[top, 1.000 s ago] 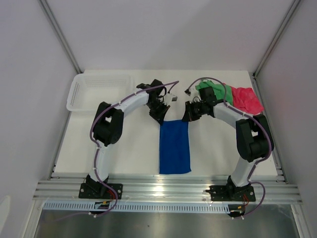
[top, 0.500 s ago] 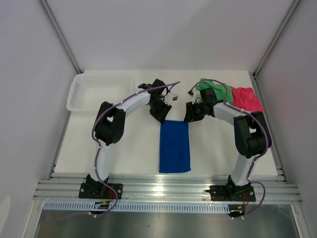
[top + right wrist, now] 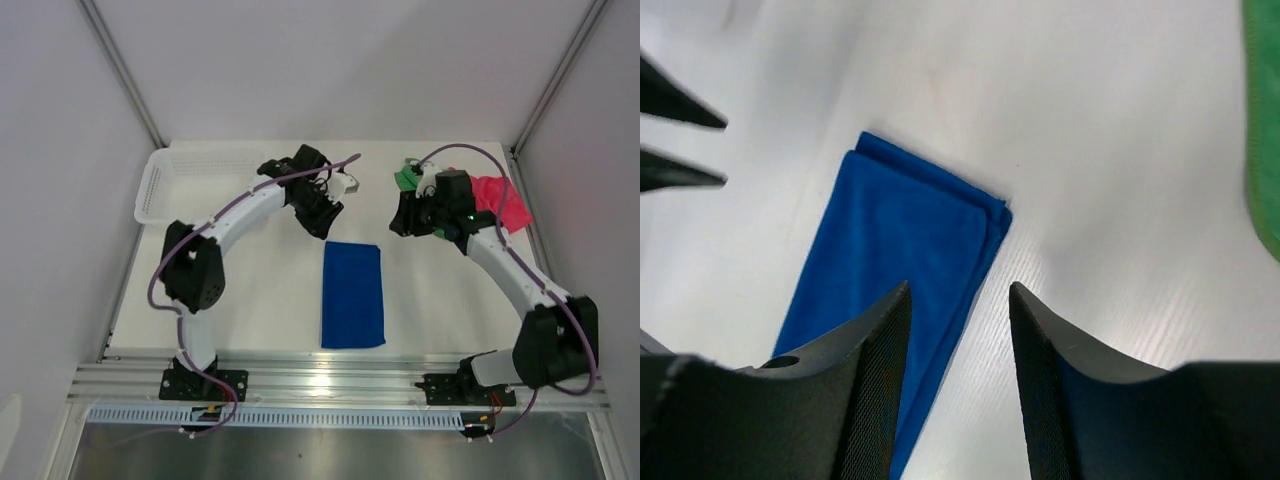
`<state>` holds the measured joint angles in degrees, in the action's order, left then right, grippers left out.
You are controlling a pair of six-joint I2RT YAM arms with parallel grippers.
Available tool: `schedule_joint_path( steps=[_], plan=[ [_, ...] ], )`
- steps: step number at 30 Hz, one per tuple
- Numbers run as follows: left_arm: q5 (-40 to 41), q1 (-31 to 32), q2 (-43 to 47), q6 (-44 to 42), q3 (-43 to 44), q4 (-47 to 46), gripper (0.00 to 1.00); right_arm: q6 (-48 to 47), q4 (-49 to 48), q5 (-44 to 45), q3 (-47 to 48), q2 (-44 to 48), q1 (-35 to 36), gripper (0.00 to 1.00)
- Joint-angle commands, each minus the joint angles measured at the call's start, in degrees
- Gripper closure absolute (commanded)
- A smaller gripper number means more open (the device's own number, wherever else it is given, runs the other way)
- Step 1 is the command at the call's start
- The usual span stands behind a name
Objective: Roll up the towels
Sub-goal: Roll the towel
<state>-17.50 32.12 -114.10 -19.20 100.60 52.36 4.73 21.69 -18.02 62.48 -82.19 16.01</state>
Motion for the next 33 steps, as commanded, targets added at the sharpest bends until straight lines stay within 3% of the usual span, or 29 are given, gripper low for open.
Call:
schedule_joint_path(
  steps=[1,5,7,10,12,14,18,33],
  plan=[
    [-7.28,4.17,9.68,-10.04,-4.77,4.15,0.57,6.07,1.59,1.06,-4.2,6.6,-2.73,0.52],
    [-4.58,13.98,15.83,-15.24,-15.06,3.55,0.56,9.33,1.86,0.09,-6.49,9.76,-5.72,0.53],
    [-2.55,18.75,20.82,-17.35,-24.26,-0.4,0.55,10.47,1.34,-1.05,-8.06,11.52,-5.73,0.53],
    [4.12,32.69,26.54,-19.98,-35.69,-7.6,0.53,11.26,1.33,-2.11,-10.35,14.41,-5.73,0.53],
    [10.51,37.56,28.05,-20.61,-42.19,-11.82,0.53,11.61,1.42,-2.19,-11.5,16.18,-5.73,0.53],
    [13.88,41.42,27.19,-20.0,-43.29,-15.35,0.53,12.58,1.25,-2.8,-13.6,18.98,-5.73,0.54],
    [20.3,43.03,24.63,-18.16,-43.29,-17.46,0.53,14.42,0.54,-3.43,-16.59,22.69,-5.64,0.54],
    [18.02,44.43,22.09,-14.55,-49.61,-24.84,0.52,12.94,2.13,-4.57,-18.71,23.4,-5.64,0.54]
  ],
)
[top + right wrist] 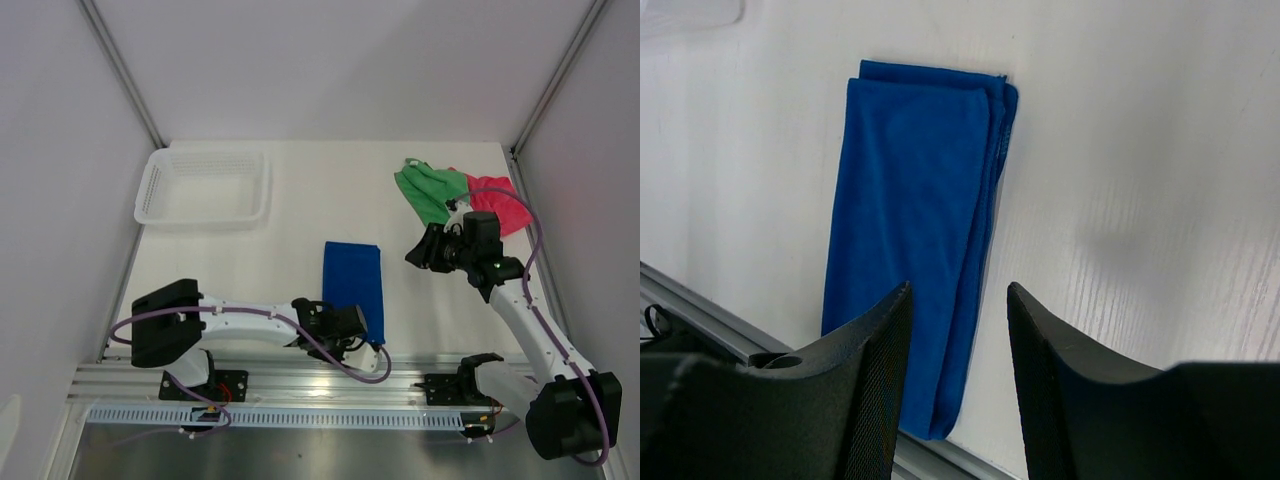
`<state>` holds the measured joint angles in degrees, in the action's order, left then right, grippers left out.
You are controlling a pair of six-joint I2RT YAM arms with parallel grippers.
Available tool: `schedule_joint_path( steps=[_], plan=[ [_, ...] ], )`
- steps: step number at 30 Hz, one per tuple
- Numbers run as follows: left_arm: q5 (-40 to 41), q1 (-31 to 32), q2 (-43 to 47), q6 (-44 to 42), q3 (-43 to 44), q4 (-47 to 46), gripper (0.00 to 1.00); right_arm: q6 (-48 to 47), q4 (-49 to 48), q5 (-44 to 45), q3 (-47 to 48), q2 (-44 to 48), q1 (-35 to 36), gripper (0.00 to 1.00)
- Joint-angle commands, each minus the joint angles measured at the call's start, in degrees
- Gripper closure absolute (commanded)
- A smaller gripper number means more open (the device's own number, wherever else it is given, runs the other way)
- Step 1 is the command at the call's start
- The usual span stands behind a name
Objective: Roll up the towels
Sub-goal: Roll the towel
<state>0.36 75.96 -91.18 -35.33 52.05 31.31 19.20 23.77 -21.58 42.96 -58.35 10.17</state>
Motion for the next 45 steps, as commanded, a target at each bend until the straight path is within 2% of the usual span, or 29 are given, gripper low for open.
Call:
schedule_joint_path(
  steps=[1,4,7,8,10,11,15,25,31,37,45],
  plan=[
    [0.51,0.5,-1.11,1.49,-1.25,-4.24,0.52,-1.8,0.05,-1.35,0.98,-0.54,0.2,0.54],
    [0.87,0.5,-1.72,1.58,-1.87,-5.38,0.52,-3.2,-0.3,-2.93,1.34,-0.8,0.2,0.53],
    [2.8,0.59,-2.16,1.67,-2.66,-6.61,0.63,-5.48,-0.3,-3.55,2.21,-0.8,0.2,0.53],
    [3.5,0.5,-2.16,1.84,-2.66,-6.7,0.77,-6.1,-0.22,-3.9,2.91,-1.06,0.02,0.53],
    [5.26,0.24,-2.08,2.02,-2.13,-6.18,0.95,-8.37,-0.3,-5.3,3.62,-1.42,0.11,0.54],
    [5.7,0.15,-1.64,2.11,-1.35,-6.0,0.99,-9.17,-0.39,-5.92,3.97,-1.59,0.11,0.54],
    [4.22,-1.78,-0.5,2.72,0.94,-3.1,0.99,-13.57,-0.22,-7.42,4.5,-2.38,0.11,0.54],
    [-14.85,-14.78,0.56,2.29,7.8,5.51,0.99,-19.72,-10.32,-11.9,-0.51,-0.72,-0.33,0.52],
    [-22.77,-19.44,-0.49,-0.35,13.25,11.57,0.99,-20.79,-10.14,-21.38,-1.3,-0.19,-0.33,0.53],
    [-28.31,-25.24,-3.21,-0.18,16.15,12.99,0.99,-20.25,-18.21,-29.03,-4.81,4.64,-0.07,0.53],
    [-31.74,-32.19,-10.16,3.16,20.19,13.96,0.99,-32.03,-12.0,-27.99,-4.73,1.4,2.3,0.49]
  ],
)
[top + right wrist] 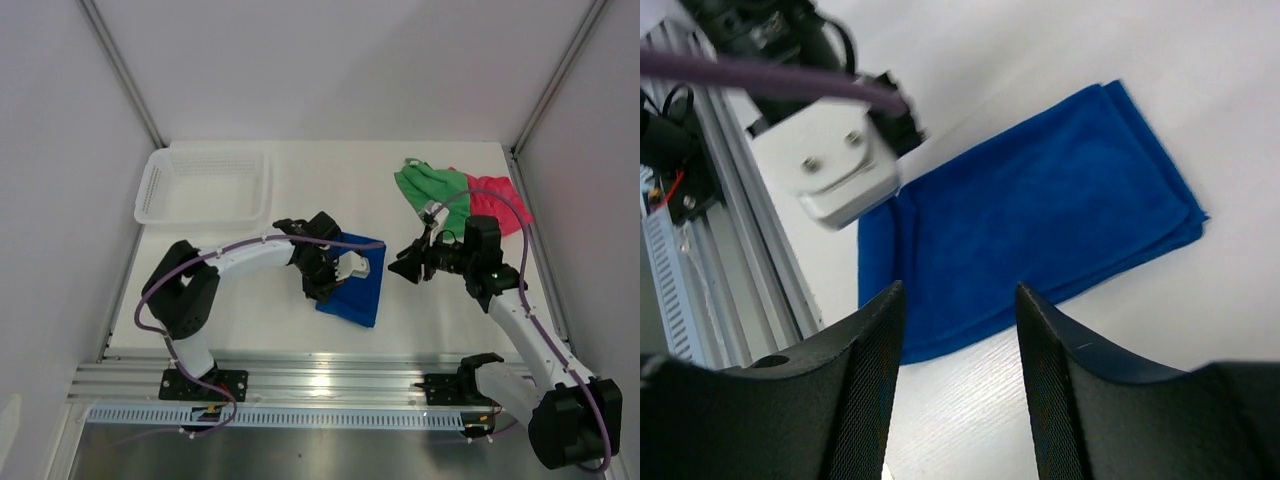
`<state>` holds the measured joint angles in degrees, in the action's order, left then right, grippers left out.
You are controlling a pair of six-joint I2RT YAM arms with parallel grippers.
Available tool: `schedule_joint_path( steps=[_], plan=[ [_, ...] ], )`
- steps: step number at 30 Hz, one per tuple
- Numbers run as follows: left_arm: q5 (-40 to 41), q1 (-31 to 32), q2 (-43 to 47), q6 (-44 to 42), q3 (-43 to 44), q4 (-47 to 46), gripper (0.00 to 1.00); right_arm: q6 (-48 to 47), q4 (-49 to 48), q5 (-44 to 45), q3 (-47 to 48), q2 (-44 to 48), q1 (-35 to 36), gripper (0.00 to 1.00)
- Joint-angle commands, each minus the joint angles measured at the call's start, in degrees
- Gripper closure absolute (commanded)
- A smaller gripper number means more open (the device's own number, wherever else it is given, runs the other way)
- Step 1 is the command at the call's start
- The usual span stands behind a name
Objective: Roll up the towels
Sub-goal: Roll the towel
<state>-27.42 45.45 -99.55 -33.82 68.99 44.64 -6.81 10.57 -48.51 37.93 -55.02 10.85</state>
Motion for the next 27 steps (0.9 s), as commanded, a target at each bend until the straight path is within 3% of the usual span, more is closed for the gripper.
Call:
schedule_joint_path(
  steps=[1,7,11,13,18,20,27],
  plan=[
    [-4.39,-1.94,-2.23,2.26,3.78,0.62,0.99,-6.28,1.82,-0.45,0.39,-2.62,3.02,0.48],
    [-6.25,-5.11,-6.09,4.82,5.71,0.27,0.99,-8.4,6.66,3.33,2.84,-3.78,6.55,0.49],
    [-5.54,-5.9,-8.55,5.78,7.03,0.62,0.99,-1.04,0.09,2.11,2.33,-0.62,6.9,0.5],
    [-5.28,-5.99,-9.87,7.1,7.82,0.71,0.99,5.21,-4.93,2.1,0.57,0.53,7.34,0.54],
    [-3.08,-6.78,-12.25,9.21,8.7,1.06,0.99,7.78,-7.92,4.37,-3.29,1.06,13.9,0.8],
    [-1.85,-6.87,-13.21,9.65,9.23,1.41,0.99,8.74,-9.33,6.32,-5.05,-1.3,16.99,0.86],
    [0.43,-6.96,-14.53,12.82,11.16,2.29,0.98,14.19,-28.73,20.19,-13.22,-7.63,27.72,0.96]
  ],
)
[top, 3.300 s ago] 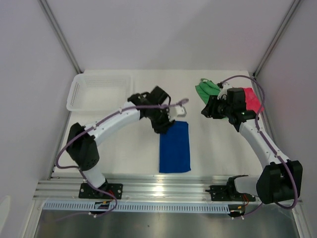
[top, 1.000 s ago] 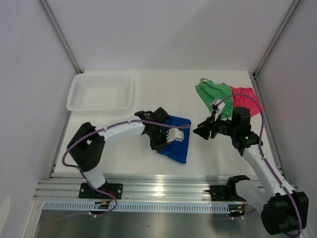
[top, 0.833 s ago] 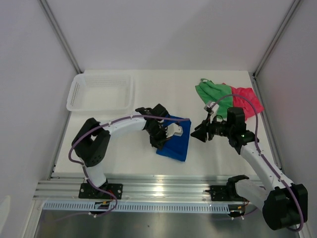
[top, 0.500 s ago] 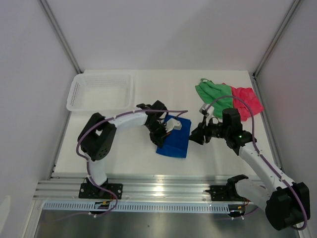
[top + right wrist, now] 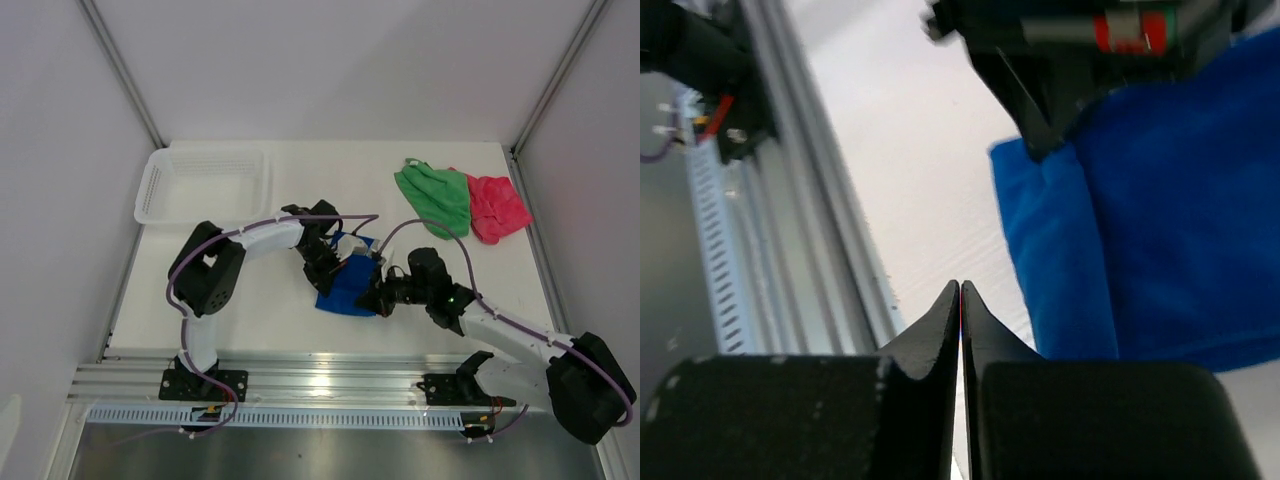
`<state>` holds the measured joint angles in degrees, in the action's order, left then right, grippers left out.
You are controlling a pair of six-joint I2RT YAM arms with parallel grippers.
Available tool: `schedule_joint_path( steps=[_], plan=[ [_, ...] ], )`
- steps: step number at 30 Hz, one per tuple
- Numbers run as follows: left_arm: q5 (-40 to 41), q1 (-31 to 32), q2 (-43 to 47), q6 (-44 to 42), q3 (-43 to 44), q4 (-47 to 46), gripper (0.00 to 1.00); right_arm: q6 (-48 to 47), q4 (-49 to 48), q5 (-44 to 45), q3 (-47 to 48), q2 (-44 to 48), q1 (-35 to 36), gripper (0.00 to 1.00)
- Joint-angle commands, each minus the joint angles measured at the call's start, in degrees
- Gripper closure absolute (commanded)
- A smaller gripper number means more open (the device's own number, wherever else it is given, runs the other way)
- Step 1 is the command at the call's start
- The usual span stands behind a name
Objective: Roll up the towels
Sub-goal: Roll the towel
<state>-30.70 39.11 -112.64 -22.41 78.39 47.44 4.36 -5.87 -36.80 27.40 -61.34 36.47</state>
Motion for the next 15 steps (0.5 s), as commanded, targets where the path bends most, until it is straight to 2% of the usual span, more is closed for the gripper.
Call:
schedule_joint_path(
  steps=[1,4,7,15],
  plan=[
    [4.41,-0.62,-1.44,1.41,1.68,-0.42,0.98,3.2,-13.46,12.93,-3.4,-1.85,3.07,0.97],
    [5.3,-0.7,-1.7,1.5,1.94,-0.07,0.96,4.51,-15.4,19.73,-4.28,-5.27,4.13,0.98],
    [5.73,-0.7,-1.97,1.58,2.73,0.28,0.94,5.48,-15.75,21.42,-3.5,-9.39,4.57,0.99],
    [9.86,-0.7,-1.44,0.97,3.96,0.11,0.72,9.52,-11.01,27.92,-1.56,-15.82,4.4,1.0]
  ],
)
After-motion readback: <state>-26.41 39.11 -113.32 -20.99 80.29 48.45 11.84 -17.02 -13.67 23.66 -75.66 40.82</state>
